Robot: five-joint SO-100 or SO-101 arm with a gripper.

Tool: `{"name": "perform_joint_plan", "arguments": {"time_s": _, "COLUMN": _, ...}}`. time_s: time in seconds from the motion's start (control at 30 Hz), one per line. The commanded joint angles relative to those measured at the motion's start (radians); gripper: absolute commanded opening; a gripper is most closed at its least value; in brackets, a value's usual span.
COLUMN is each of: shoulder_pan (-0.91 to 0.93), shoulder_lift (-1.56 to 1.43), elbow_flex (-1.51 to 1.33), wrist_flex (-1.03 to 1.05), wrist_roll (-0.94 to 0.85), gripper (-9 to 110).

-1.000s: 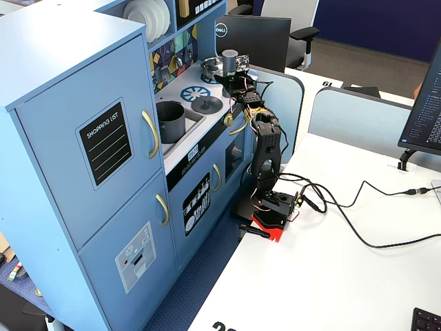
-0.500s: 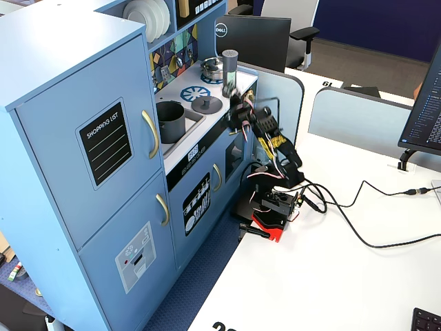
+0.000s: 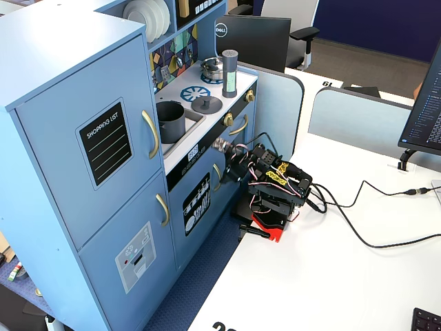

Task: Put salt in the gray recipient

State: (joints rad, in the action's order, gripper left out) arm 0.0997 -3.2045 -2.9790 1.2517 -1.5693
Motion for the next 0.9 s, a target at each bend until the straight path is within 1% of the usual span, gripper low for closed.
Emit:
{"name": "perform_joint_plan", "arguments": {"time_s": 0.0, "shoulder_pan": -0.015, "shoulder_lift": -0.014, "elbow_flex": -0.115, "wrist_flex": -0.055, "wrist_roll": -0.012, "gripper": 0}}
{"name": "perform_joint_plan", "arguments": {"time_s": 0.27, "shoulder_pan": -0.032, "shoulder_lift": -0.015, "elbow_flex": -0.137, "wrist_flex": 0.074, "wrist_roll": 0.023, "gripper": 1}}
{"name": "perform_joint_plan", "arguments": {"time_s": 0.87, "shoulder_pan": -0.066, "shoulder_lift": -0.015, "elbow_flex": -0.138, "wrist_flex": 0.075, "wrist_roll": 0.037, "gripper": 5}}
